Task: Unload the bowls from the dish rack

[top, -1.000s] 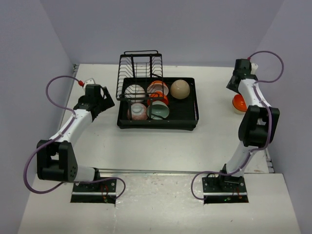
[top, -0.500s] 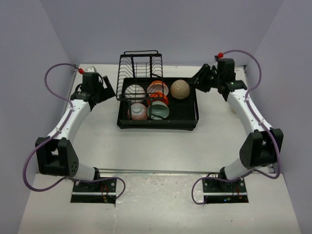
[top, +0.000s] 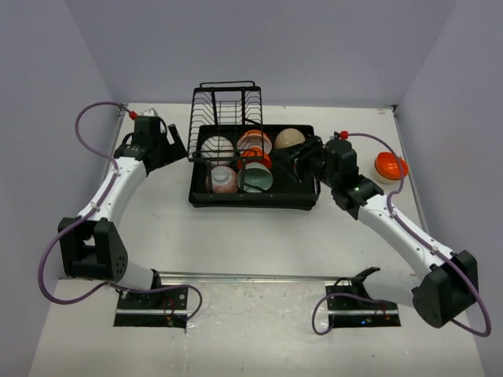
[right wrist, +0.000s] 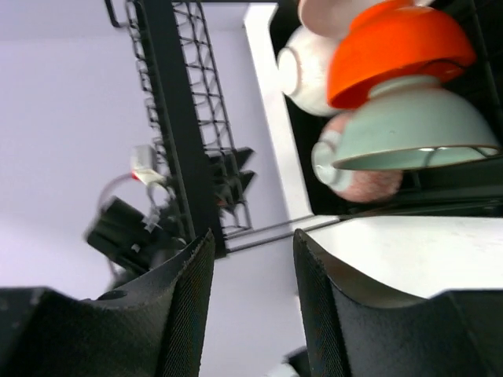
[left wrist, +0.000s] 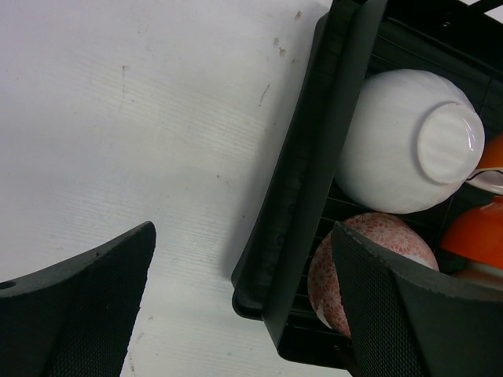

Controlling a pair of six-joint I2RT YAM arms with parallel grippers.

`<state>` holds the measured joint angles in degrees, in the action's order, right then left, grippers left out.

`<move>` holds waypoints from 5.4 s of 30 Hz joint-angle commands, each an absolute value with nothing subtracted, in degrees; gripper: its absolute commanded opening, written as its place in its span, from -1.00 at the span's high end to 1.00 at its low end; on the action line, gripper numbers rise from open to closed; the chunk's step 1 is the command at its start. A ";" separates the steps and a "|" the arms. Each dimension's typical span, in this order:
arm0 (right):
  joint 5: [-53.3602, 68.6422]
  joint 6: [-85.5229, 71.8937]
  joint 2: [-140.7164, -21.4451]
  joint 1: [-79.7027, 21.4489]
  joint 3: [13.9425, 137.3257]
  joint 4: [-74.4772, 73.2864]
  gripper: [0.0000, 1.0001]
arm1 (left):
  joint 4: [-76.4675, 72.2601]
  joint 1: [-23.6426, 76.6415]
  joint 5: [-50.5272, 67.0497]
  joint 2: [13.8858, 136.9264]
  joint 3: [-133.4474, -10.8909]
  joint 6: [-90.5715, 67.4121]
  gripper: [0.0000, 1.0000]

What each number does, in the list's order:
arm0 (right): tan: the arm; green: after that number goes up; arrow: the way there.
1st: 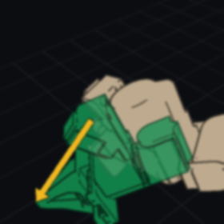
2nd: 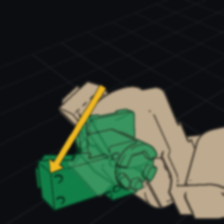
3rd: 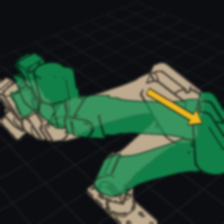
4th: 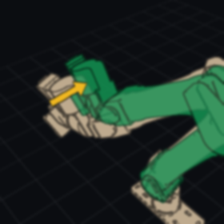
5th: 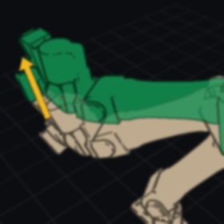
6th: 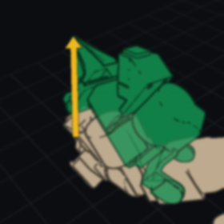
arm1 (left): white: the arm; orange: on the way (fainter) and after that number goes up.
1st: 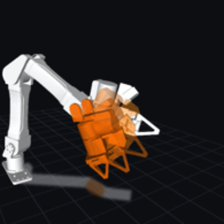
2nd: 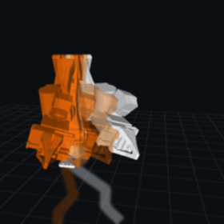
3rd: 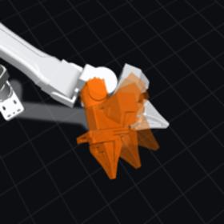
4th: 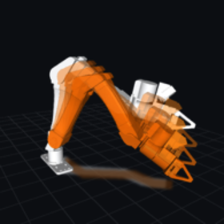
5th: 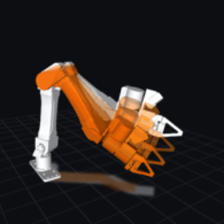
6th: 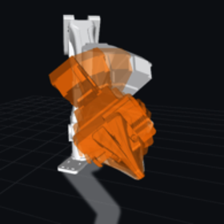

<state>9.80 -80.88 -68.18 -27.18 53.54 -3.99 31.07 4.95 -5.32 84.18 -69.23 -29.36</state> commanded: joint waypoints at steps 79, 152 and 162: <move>-22.86 -109.61 -94.65 -42.45 30.68 55.00 1.00 | 29.62 5.19 -12.66 71.28 -59.15 -33.84 -0.90; -21.00 -38.76 -85.68 15.99 73.91 -46.93 1.00 | 29.44 5.19 -10.19 79.54 -59.94 -29.53 -0.92; -24.08 -34.46 -97.38 17.58 77.16 -43.86 1.00 | 29.62 5.19 -10.72 81.03 -61.35 -29.36 -0.92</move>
<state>-20.47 -37.41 -96.99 17.37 73.30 -46.26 30.92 4.95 -10.70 80.64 -58.39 -30.41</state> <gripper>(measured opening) 0.072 0.959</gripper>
